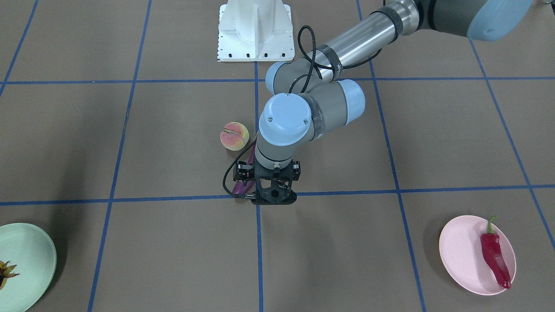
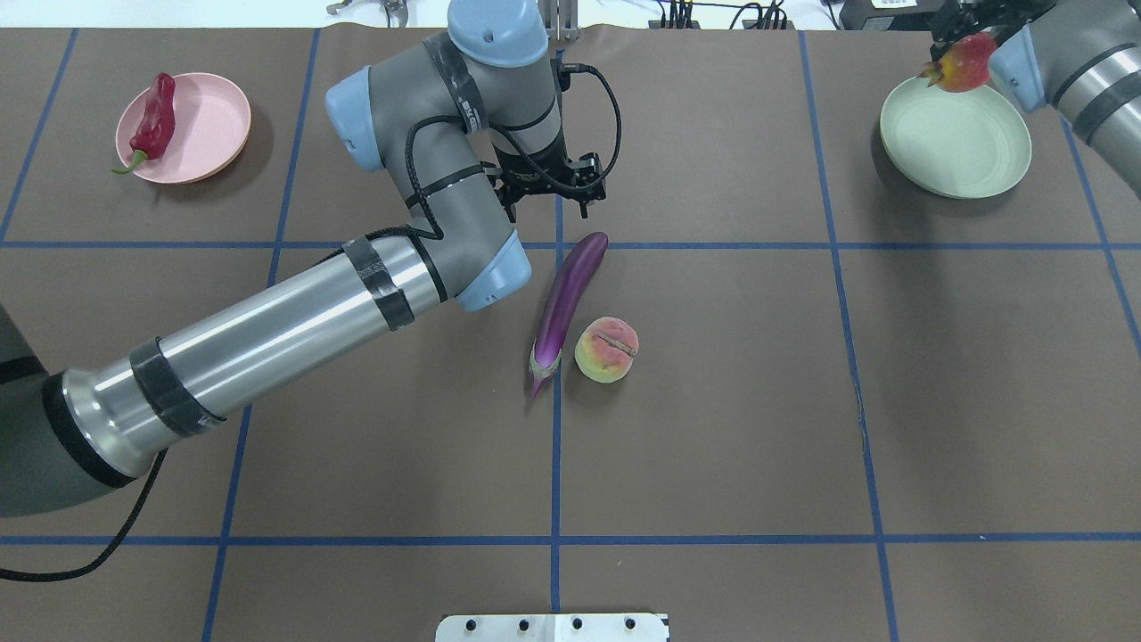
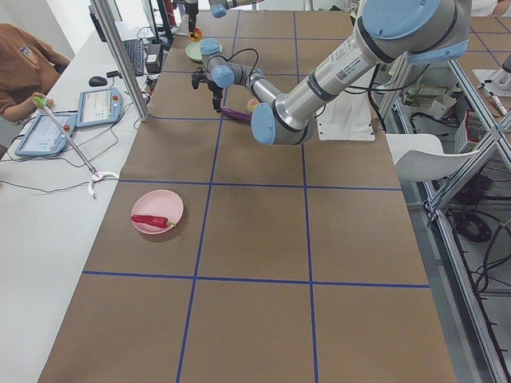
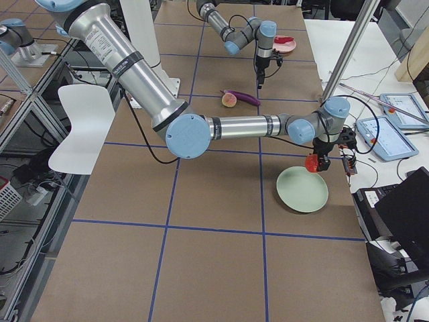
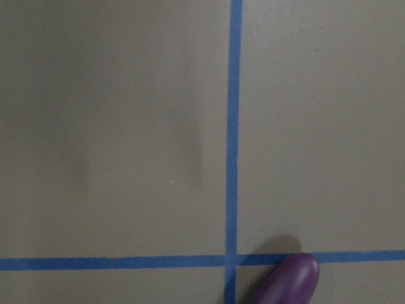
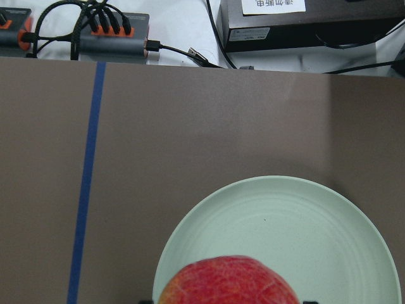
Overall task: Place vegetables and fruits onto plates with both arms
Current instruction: 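Lower the left gripper onto the eggplant while the right places the pomegranate, then lift the eggplant with the left gripper while the right arm withdraws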
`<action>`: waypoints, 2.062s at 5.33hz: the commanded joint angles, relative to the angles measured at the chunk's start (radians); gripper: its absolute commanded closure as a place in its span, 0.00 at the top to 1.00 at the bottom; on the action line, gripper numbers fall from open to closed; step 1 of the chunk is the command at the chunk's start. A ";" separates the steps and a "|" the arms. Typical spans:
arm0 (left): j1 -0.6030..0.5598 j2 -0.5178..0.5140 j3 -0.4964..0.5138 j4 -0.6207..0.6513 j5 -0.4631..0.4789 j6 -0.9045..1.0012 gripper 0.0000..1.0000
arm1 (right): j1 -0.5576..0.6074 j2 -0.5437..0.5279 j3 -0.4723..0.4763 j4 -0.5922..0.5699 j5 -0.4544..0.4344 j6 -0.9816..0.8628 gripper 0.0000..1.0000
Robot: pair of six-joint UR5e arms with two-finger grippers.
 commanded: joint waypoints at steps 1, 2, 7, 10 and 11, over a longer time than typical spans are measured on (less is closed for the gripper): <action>0.052 -0.001 0.004 -0.006 0.061 -0.013 1.00 | -0.031 -0.011 -0.040 0.033 -0.036 -0.001 0.00; 0.059 -0.001 0.012 -0.009 0.097 -0.017 1.00 | -0.045 -0.021 -0.048 0.035 -0.040 -0.001 0.00; 0.098 -0.014 0.074 -0.059 0.139 -0.019 1.00 | -0.080 -0.051 -0.050 0.034 -0.046 -0.001 0.72; 0.107 -0.011 0.079 -0.059 0.139 -0.020 0.41 | -0.067 -0.039 -0.021 0.023 -0.031 0.009 1.00; 0.102 -0.014 0.062 -0.058 0.138 -0.048 0.00 | -0.030 -0.024 0.008 -0.005 0.038 0.014 1.00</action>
